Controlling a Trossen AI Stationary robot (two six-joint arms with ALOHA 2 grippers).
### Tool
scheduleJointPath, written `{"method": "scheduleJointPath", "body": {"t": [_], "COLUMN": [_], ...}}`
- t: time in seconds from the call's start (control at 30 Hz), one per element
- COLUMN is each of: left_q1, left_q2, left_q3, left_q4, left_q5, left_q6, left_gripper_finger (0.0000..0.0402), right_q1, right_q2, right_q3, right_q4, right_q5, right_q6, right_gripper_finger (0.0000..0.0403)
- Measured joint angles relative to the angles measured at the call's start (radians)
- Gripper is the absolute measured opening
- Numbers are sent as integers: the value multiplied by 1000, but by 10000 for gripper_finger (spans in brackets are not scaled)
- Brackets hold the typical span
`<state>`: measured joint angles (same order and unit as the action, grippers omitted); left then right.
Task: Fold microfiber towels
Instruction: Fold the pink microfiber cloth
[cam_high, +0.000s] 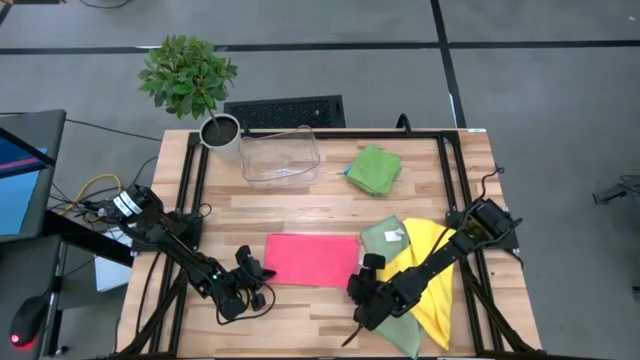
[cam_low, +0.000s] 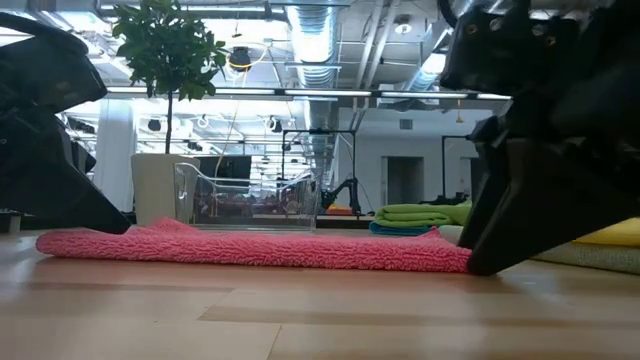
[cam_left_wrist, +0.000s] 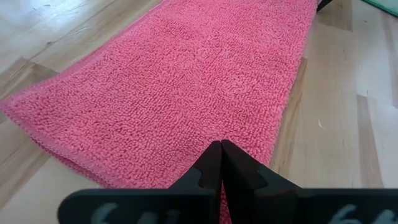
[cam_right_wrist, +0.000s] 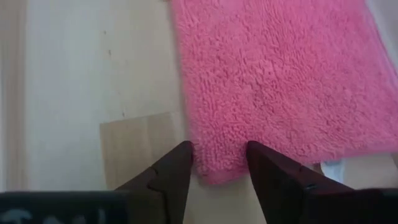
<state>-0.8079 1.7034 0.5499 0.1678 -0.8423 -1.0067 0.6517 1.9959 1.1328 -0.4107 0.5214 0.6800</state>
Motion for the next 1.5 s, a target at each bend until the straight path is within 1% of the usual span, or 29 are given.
{"method": "scheduleJointPath", "body": {"t": [0.1, 0.17, 0.23, 0.3, 0.37, 0.4, 0.43, 0.57, 0.63, 0.73, 0.8, 0.93, 1.07, 1.13, 1.2, 1.3, 1.37, 1.5], "left_q1": [0, 0, 0, 0, 0, 0, 0, 0, 0, 0, 0, 0, 0, 0, 0, 1, 1, 1], "left_q2": [0, 0, 0, 0, 0, 0, 0, 0, 0, 0, 0, 0, 0, 0, 0, 0, 0, 0], "left_q3": [0, 0, 0, 0, 0, 0, 0, 0, 0, 0, 0, 0, 0, 0, 0, 0, 0, 0], "left_q4": [1, 1, 1, 1, 1, 1, 1, 0, 0, 0, 0, -1, -1, -1, -4, -4, -7, -10], "left_q5": [3, 13, 19, 19, 19, 18, 18, 18, 18, 17, 17, 12, 11, 11, 7, 5, 4, -4], "left_q6": [0, 0, 0, 0, 0, 0, 0, 0, 0, 0, 1, 1, 1, 1, 1, 1, 1, 1], "left_gripper_finger": [0, 0, 0, 0, 0, 0, 0, 0, 0, 0, 0, 0, 0, 0, 0, 0, 0, 0], "right_q1": [-1, -1, -2, -4, -12, -17, -23, -61, -82, -109, -124, -154, -180, -190, -199, -204, -203, -203], "right_q2": [13, 9, -2, -15, -27, -35, -40, -37, -38, -38, -39, -39, -28, -25, -3, 10, 25, 37], "right_q3": [4, 14, 32, 44, 64, 74, 83, 124, 140, 157, 168, 169, 170, 168, 173, 166, 174, 168], "right_q4": [2, -13, -60, -138, -158, -160, -167, -162, -138, -113, -56, 66, 138, 146, 209, 234, 291, 297], "right_q5": [-1, -7, -16, -22, -21, -19, -17, -14, -12, -12, -18, -73, -112, -131, -160, -194, -210, -212], "right_q6": [1, 13, 23, 11, -18, -32, -48, -124, -168, -253, -311, -397, -420, -427, -441, -468, -472, -472], "right_gripper_finger": [174, 156, 123, 77, 29, 18, 16, 43, 46, 31, 19, 11, 29, 34, 33, 23, 18, 23]}}
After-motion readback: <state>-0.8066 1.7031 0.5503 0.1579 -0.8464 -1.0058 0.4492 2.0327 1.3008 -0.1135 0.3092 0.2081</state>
